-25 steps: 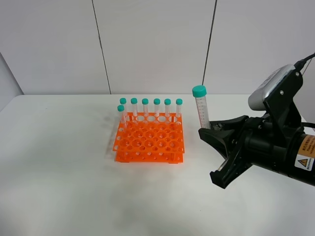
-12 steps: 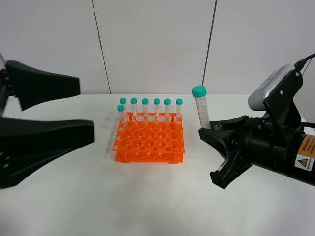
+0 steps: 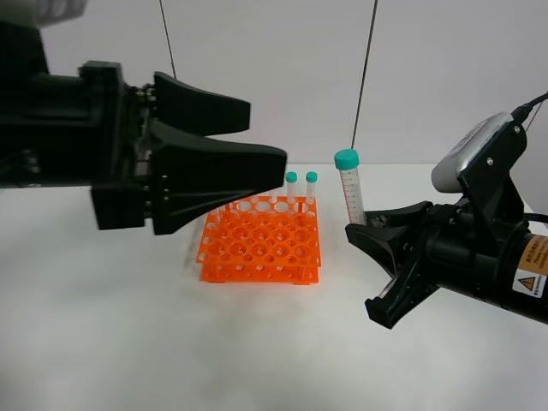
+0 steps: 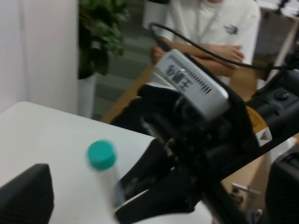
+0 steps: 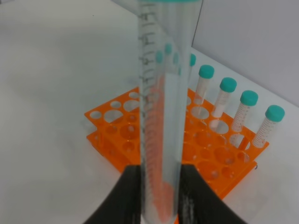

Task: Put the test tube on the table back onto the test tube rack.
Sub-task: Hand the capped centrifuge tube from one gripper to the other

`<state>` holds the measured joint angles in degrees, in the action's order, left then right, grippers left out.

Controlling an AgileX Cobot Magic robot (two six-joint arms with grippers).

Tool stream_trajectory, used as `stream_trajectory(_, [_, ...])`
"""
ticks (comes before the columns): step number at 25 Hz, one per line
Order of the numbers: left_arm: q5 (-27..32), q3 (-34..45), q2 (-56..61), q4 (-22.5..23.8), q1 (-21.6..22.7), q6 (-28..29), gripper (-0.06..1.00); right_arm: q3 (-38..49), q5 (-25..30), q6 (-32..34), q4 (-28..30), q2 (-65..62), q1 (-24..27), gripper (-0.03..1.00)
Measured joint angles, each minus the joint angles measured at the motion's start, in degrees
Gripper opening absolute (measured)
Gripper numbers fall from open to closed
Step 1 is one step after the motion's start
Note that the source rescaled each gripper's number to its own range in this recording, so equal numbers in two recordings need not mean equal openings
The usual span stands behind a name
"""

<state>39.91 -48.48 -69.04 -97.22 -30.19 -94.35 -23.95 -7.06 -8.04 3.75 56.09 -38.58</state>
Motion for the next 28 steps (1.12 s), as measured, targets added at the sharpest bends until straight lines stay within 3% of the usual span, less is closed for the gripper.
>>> stream_trajectory(8, [-5.2, -7.2, -10.6, -0.1, -8.8, -2.4, 1.00, 0.0, 0.0, 0.0, 0.0, 0.0, 0.0, 0.02])
stream_trajectory(14, [-5.9, -12.6, -17.1, -0.2, -9.1, -2.7, 1.00, 0.0, 0.0, 0.0, 0.2, 0.0, 0.0, 0.02])
stream_trajectory(23, [-9.3, -13.3, -19.9, -0.2, -9.1, -4.0, 1.00, 0.0, 0.1, 0.0, 1.3, 0.0, 0.0, 0.02])
stream_trajectory(25, [-10.2, -13.5, -19.9, -0.3, -9.1, -4.3, 0.91, 0.0, 0.1, 0.0, 1.5, 0.0, 0.0, 0.02])
stream_trajectory(28, [-10.8, -13.5, -19.9, -0.3, -9.1, -4.3, 0.66, 0.0, -0.2, 0.0, 1.5, 0.0, 0.0, 0.02])
